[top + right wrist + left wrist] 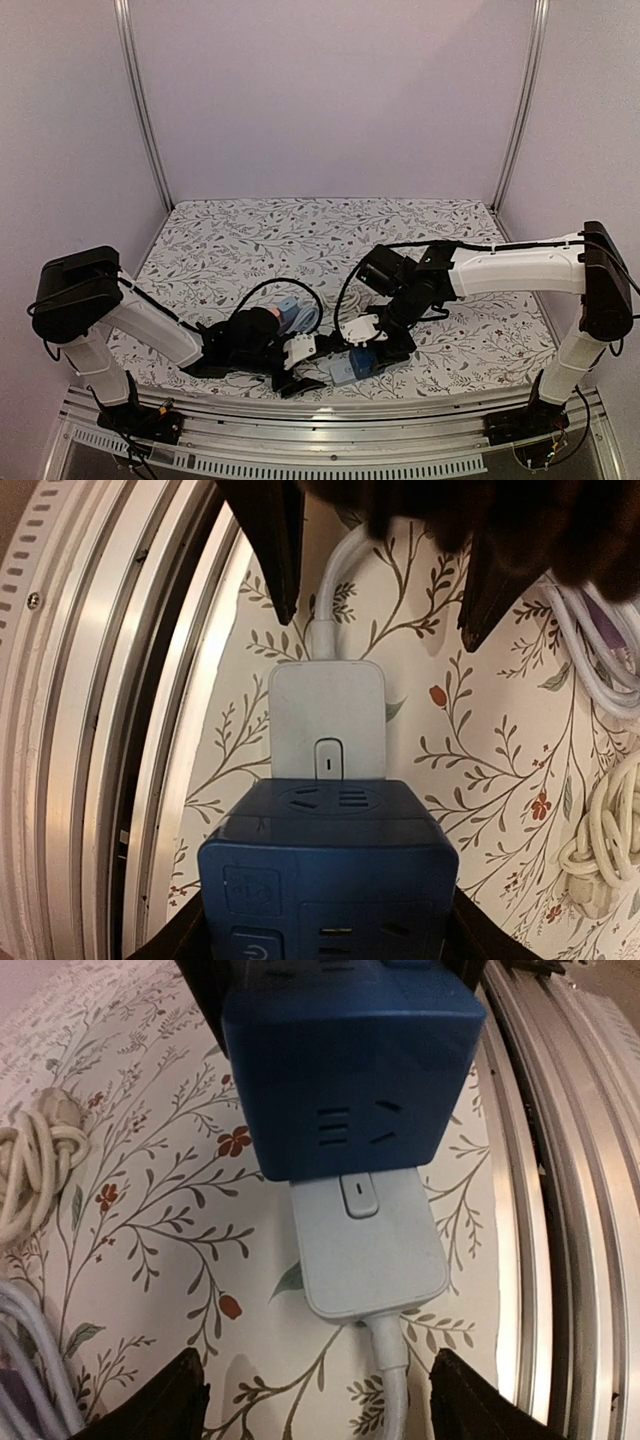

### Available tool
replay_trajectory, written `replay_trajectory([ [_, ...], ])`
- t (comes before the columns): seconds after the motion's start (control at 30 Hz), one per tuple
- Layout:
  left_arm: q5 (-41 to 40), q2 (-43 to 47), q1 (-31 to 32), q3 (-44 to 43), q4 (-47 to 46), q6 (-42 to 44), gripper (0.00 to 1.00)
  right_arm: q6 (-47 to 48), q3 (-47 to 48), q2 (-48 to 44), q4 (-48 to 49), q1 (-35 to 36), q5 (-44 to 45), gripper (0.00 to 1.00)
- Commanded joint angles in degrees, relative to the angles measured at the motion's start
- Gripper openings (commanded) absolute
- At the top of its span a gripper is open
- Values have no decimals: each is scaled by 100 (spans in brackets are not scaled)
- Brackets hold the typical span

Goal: Insert the plug

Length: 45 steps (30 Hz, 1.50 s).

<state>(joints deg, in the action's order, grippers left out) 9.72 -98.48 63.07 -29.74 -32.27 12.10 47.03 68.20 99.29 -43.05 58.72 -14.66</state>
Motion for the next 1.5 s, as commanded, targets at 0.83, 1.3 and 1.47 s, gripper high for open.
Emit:
replay_trajectory([
  [0.83,-290,-186,-146,-164,472,-566,77,-129,-252,-170,984,195,766,99],
  [1.3,-298,-157,-116,-182,410,-596,74,-385,-333,-1099,726,215,543,99],
  [1.47,-369,-120,25,-253,428,-637,73,-744,-545,-1682,831,211,712,99],
])
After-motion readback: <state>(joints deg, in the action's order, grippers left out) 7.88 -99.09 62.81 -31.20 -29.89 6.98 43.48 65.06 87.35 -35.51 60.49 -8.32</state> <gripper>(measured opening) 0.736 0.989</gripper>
